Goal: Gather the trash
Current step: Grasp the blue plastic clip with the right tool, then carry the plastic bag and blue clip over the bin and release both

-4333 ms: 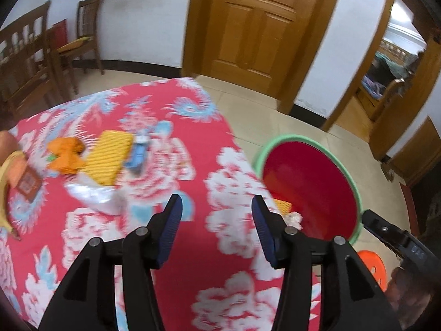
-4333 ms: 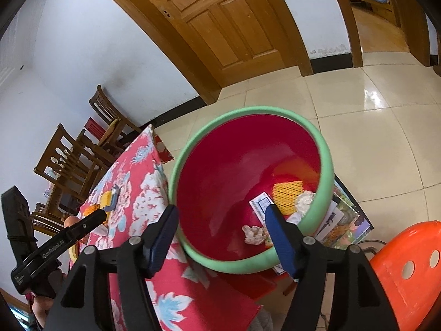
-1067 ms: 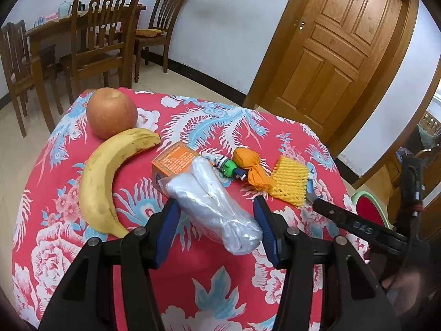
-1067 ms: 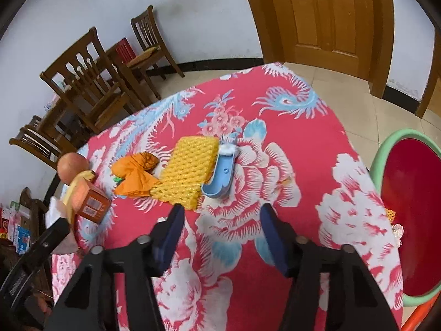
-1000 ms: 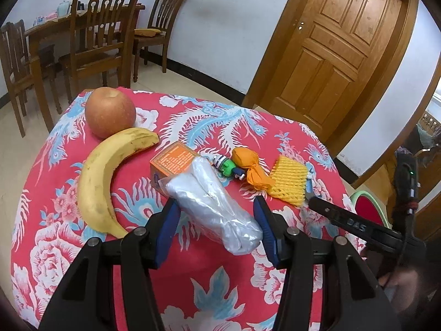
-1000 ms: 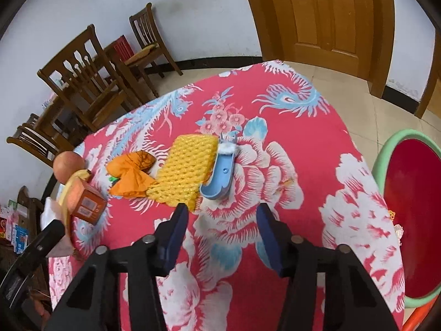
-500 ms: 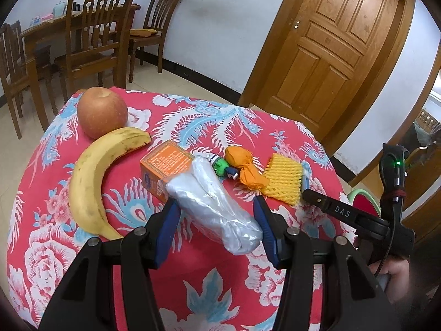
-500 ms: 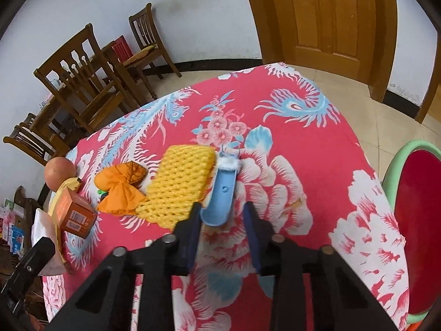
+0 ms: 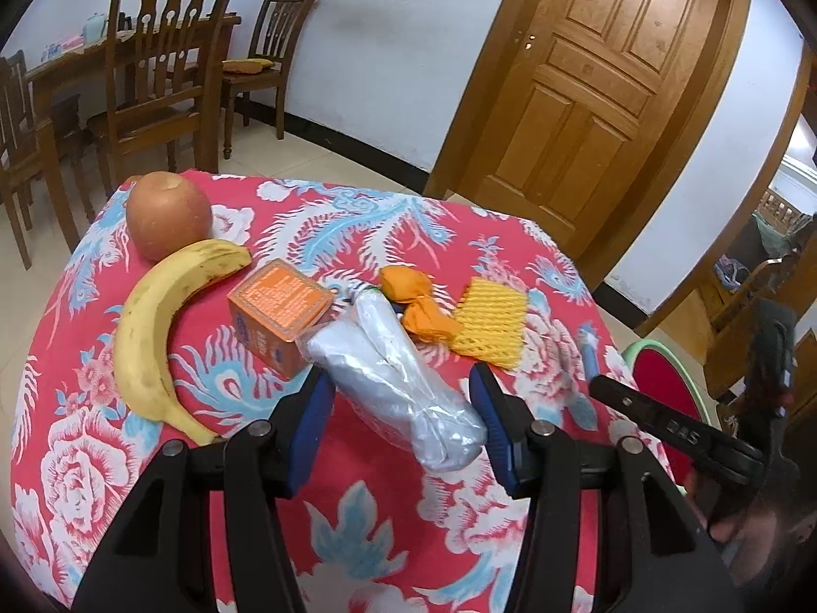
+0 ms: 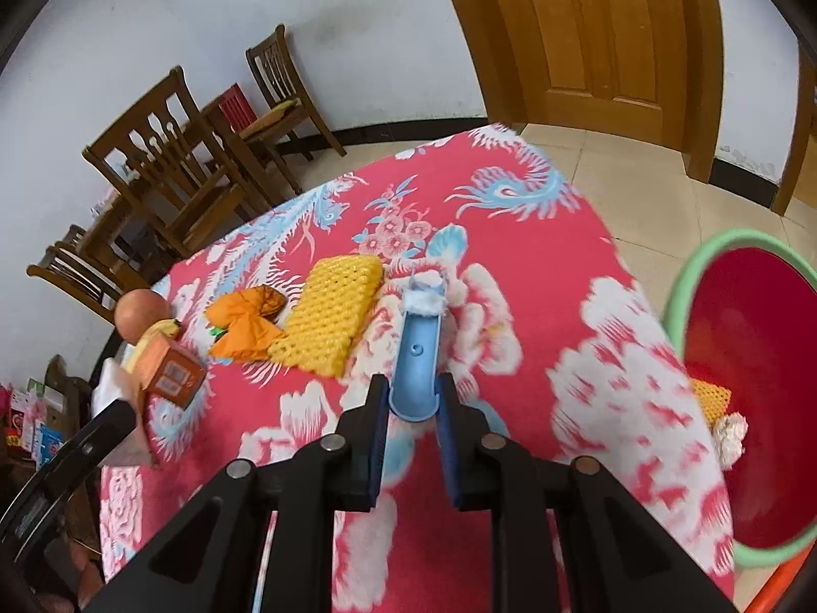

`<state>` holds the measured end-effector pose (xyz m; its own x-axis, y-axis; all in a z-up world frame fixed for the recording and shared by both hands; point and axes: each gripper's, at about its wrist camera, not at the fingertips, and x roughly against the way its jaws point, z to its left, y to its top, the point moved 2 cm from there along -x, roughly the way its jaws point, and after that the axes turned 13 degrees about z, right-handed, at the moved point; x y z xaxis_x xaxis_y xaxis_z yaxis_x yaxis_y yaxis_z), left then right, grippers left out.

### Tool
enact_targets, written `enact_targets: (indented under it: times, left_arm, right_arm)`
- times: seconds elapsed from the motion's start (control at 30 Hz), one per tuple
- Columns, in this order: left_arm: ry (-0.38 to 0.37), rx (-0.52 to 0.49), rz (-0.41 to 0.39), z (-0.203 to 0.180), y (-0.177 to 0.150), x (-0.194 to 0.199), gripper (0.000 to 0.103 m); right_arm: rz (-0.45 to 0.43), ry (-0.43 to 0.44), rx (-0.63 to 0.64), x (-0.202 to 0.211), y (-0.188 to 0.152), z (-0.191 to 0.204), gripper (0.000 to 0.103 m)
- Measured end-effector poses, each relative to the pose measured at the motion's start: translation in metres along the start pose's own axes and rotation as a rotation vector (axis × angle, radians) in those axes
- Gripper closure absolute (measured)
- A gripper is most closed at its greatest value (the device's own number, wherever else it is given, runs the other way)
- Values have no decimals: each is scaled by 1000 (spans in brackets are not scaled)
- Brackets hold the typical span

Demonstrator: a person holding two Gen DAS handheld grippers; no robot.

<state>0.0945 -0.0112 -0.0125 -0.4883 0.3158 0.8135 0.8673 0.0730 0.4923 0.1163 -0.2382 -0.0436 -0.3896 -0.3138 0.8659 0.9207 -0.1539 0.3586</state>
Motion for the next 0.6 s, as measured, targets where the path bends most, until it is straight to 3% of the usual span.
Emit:
enact_targets:
  times: [0.27,0.6]
  left_arm:
    - [-41,-47,3,-28,-4,6,48]
    - [-107,-128,43,-77,-10,1,48]
  right_arm:
    - [-63,27,-51,47,-32,-26,83]
    - [-118,0,-144,87,-63,-77,83]
